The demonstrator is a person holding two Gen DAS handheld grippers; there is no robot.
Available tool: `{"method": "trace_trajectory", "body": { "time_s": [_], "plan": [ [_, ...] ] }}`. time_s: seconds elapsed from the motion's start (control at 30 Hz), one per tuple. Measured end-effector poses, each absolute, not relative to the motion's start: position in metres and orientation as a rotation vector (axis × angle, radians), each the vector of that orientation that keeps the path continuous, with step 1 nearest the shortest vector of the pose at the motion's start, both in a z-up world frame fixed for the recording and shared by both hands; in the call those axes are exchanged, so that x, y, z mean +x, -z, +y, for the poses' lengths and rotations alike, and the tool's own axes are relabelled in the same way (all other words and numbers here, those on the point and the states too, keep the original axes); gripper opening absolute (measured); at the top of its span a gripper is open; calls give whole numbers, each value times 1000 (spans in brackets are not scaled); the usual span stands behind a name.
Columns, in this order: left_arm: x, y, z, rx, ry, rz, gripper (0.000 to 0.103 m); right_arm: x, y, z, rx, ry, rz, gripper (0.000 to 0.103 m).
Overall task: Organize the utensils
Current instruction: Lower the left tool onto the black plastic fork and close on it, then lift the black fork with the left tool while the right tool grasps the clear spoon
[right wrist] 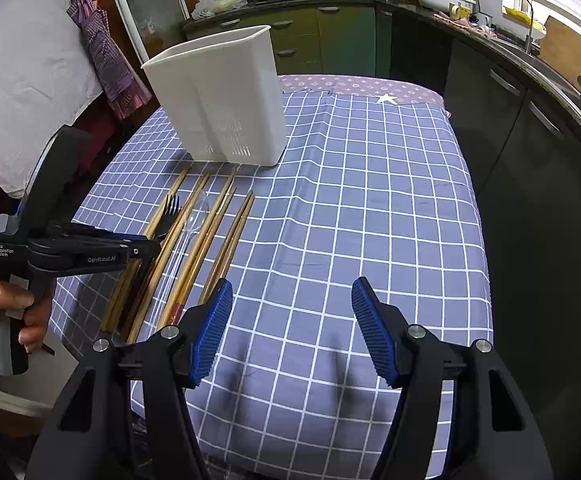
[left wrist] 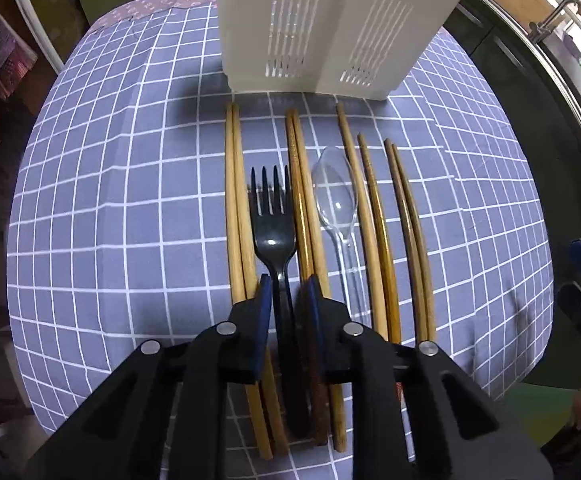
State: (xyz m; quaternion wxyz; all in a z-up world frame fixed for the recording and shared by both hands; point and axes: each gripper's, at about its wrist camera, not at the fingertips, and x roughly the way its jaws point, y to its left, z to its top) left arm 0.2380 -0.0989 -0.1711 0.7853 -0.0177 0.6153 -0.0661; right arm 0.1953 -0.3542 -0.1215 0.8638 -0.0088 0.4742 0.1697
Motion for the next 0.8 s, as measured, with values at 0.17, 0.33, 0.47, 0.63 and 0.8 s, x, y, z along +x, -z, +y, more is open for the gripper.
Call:
{"method": "trace_trajectory", "body": {
  "time_s": [0.17, 0.33, 0.47, 0.63, 0.8],
  "plan": [
    [242, 174, -95, -54, 132, 1331, 16, 195, 123, -356, -18, -353, 996, 63],
    [242, 177, -89, -36, 129, 1337, 15, 196, 127, -355, -20, -358, 1007, 63],
    [243, 179, -98, -2, 129, 1318, 15, 197, 129, -351, -28, -359, 1012, 63],
    [245, 180, -104, 11, 132, 1304, 9, 197, 128, -347, -45, -359, 1020, 63],
    [232, 169, -88, -24, 159, 1258, 8, 201, 128, -343, -27, -379, 1056, 63]
  ]
}}
